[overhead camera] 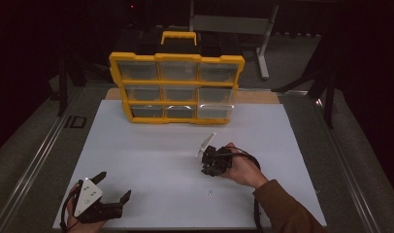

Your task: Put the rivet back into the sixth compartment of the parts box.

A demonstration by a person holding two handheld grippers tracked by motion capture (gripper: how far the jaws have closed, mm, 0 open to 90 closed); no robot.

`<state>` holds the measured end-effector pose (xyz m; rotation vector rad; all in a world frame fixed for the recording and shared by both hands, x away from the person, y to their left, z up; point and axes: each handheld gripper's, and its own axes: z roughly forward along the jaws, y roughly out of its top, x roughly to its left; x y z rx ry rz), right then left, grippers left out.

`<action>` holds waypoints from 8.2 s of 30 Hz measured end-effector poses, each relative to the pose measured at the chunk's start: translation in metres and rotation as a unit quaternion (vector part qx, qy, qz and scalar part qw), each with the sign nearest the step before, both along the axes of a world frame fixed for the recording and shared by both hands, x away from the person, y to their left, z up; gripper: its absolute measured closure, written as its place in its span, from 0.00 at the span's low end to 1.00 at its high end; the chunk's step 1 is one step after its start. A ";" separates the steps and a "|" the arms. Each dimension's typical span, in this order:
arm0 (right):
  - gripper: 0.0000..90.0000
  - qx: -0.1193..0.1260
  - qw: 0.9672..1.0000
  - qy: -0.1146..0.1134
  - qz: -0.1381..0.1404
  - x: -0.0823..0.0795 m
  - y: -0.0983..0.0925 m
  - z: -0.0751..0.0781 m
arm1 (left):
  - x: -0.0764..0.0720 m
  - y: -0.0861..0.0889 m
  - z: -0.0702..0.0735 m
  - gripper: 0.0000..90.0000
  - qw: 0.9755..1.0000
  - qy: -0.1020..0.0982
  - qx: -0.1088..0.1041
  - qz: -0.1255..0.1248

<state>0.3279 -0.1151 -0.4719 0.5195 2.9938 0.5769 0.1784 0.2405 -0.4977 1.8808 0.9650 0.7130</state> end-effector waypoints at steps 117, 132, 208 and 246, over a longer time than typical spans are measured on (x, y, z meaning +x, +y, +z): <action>0.18 0.150 0.970 -0.124 -0.146 0.088 -0.019 0.139 | 0.001 0.003 0.001 0.03 1.000 0.004 -0.020 0.000; 0.18 0.134 0.981 -0.120 -0.074 0.056 0.013 0.125 | 0.000 0.004 0.002 0.03 1.000 0.002 -0.025 0.002; 0.19 0.054 0.998 -0.015 0.006 -0.033 -0.031 -0.014 | 0.001 0.004 0.001 0.03 1.000 0.001 -0.022 0.003; 0.83 -0.062 0.995 0.026 0.073 -0.047 -0.006 -0.037 | 0.001 0.003 0.001 0.03 1.000 0.003 -0.021 0.003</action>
